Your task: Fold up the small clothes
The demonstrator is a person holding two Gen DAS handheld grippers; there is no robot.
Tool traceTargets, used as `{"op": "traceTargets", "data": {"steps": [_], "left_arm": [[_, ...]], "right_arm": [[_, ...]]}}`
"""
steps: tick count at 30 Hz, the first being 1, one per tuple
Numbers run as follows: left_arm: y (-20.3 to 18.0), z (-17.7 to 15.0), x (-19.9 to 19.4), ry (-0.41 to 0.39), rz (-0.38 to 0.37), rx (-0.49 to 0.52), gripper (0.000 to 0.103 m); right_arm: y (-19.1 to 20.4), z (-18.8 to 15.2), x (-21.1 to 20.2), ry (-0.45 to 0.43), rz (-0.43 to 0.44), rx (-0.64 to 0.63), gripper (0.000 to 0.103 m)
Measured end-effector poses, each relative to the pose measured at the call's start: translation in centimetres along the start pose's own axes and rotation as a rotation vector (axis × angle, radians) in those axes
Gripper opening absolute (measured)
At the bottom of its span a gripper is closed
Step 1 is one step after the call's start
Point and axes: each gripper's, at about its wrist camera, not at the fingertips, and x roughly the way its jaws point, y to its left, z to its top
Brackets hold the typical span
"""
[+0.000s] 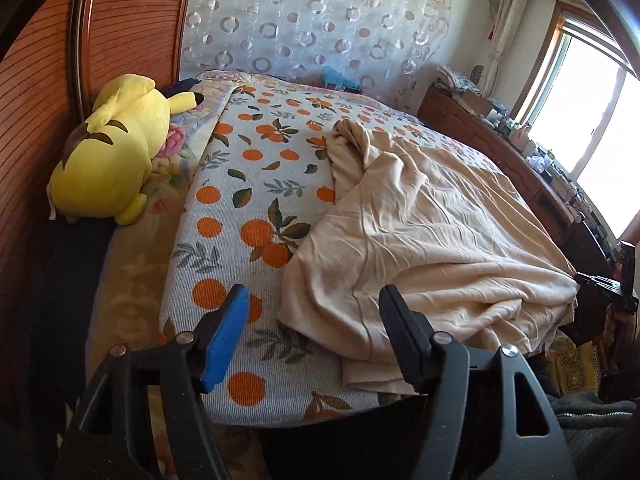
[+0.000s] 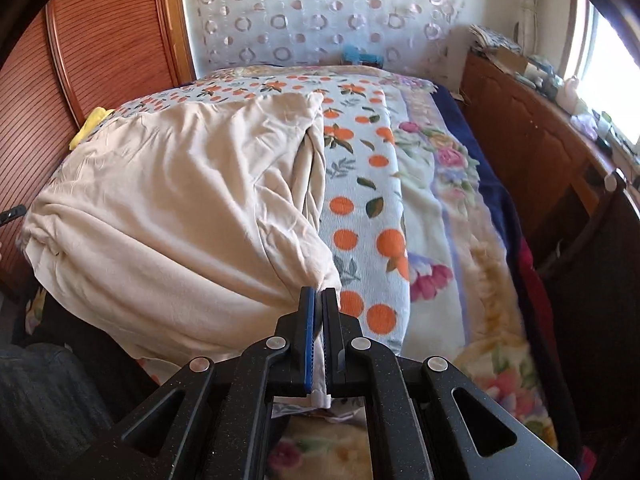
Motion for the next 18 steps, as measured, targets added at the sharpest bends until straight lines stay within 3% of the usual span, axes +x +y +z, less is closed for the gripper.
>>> {"op": "traceTargets", "data": {"steps": [7, 16, 18], "left_arm": [[-1.0, -1.4, 0.6, 0.018, -0.037, -0.048, 0.068], [-2.5, -2.4, 0.9, 0.020, -0.023, -0.042, 0.067], [-2.8, -2.7, 0.8, 0.018, -0.012, -0.031, 0.060]], "right_arm": [[0.3, -1.3, 1.3, -0.027, 0.027, 0.062, 0.041], [1.1, -2.1, 1.2, -0.006, 0.034, 0.060, 0.045], [1.3, -2.2, 1.3, -0.006, 0.025, 0.054, 0.045]]}}
